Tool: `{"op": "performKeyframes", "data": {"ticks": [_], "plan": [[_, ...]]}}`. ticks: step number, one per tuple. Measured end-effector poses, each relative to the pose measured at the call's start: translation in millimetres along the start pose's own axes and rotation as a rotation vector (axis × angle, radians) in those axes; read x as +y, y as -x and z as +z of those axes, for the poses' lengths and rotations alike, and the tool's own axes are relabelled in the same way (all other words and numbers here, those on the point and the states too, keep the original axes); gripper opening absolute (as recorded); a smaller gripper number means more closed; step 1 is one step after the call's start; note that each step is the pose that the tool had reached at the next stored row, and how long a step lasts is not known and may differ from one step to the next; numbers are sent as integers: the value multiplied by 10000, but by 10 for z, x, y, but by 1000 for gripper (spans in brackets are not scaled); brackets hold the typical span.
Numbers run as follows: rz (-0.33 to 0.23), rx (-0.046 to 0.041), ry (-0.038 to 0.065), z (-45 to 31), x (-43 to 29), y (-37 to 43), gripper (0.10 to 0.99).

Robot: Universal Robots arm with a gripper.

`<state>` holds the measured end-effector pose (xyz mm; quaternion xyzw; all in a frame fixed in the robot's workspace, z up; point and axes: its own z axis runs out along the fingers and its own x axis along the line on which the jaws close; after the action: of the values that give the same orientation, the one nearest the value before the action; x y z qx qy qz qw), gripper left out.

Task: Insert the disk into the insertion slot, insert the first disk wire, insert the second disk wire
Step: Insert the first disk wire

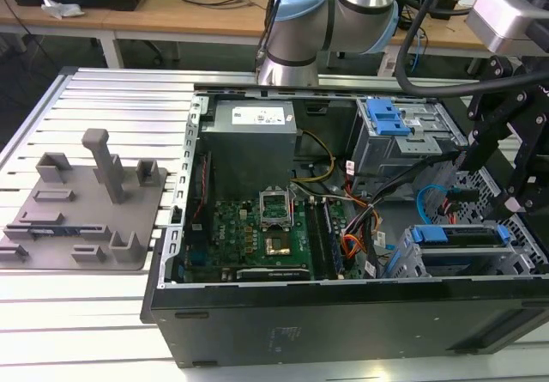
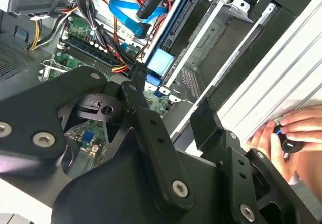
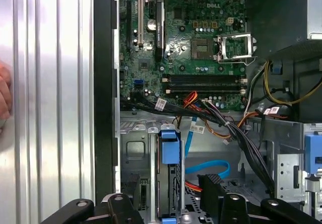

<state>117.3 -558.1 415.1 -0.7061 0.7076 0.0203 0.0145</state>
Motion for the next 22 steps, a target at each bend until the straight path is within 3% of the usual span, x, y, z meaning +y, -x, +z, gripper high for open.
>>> {"op": "performKeyframes", "data": {"ticks": [4, 10, 12, 13, 17, 18, 19, 20, 21, 22], "plan": [[-10, 0, 0, 1, -7, 19, 624], [-9, 4, 7, 0, -188, 39, 624], [-9, 52, 10, 2, -206, 39, 624], [-8, 118, 9, 2, -206, 39, 624], [17, 538, -139, 6, -200, 38, 624], [45, 706, -213, 8, -194, 38, 624], [57, 1013, -319, 8, -187, 39, 624], [54, 1251, -373, 10, -175, 49, 624], [96, 1312, -391, 16, -164, 56, 624], [209, 1312, -404, 19, -164, 58, 624]]}}
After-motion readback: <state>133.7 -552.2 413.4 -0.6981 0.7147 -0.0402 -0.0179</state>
